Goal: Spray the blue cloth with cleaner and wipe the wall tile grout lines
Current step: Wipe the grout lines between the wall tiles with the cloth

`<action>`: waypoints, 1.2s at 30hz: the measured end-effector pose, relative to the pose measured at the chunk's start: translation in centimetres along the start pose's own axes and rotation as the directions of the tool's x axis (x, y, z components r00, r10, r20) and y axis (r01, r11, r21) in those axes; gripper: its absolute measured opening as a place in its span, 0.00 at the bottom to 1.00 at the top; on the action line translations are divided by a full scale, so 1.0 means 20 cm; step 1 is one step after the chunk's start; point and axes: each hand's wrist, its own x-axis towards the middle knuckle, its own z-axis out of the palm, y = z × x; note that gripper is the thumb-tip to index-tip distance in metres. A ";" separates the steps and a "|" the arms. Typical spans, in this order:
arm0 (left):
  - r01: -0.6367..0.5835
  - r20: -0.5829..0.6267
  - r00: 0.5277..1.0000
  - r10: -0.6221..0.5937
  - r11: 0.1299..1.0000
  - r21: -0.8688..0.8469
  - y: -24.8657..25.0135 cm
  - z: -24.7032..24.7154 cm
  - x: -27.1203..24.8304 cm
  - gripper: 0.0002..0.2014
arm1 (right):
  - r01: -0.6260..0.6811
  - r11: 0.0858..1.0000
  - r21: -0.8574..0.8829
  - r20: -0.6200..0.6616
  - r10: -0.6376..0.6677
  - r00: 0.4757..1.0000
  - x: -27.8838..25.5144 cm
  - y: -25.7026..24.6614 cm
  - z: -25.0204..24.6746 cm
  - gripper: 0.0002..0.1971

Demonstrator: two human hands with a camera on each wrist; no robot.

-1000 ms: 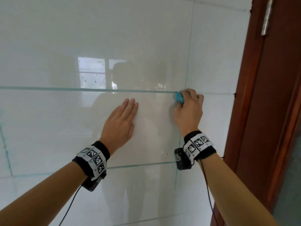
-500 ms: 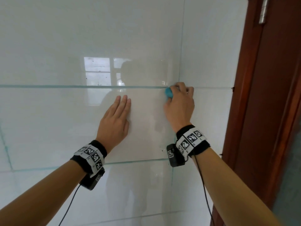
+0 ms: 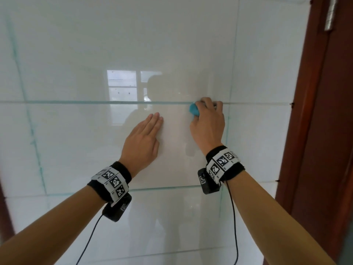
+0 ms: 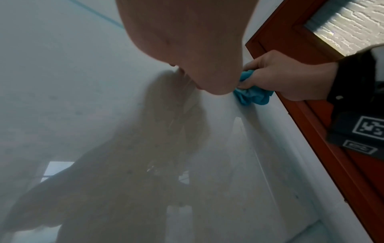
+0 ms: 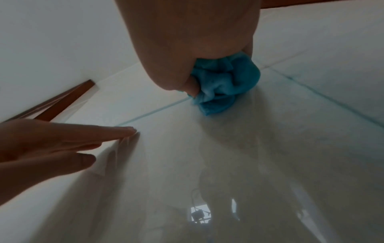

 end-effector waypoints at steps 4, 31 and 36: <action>-0.016 -0.006 1.000 0.017 1.000 0.024 -0.18 -0.07 -0.10 0.34 | 0.043 0.999 -0.005 -0.021 -0.043 0.999 -0.02 -0.22 0.07 0.18; -0.077 0.020 0.997 0.077 0.997 -0.003 -0.43 -0.16 -0.29 0.34 | 0.459 0.888 0.029 -0.047 -0.457 0.888 0.13 -0.38 0.11 0.27; -0.060 0.034 0.998 0.059 0.998 0.020 -0.51 -0.14 -0.29 0.35 | 0.156 0.983 0.092 -0.238 -0.131 0.962 0.53 -0.44 0.05 0.24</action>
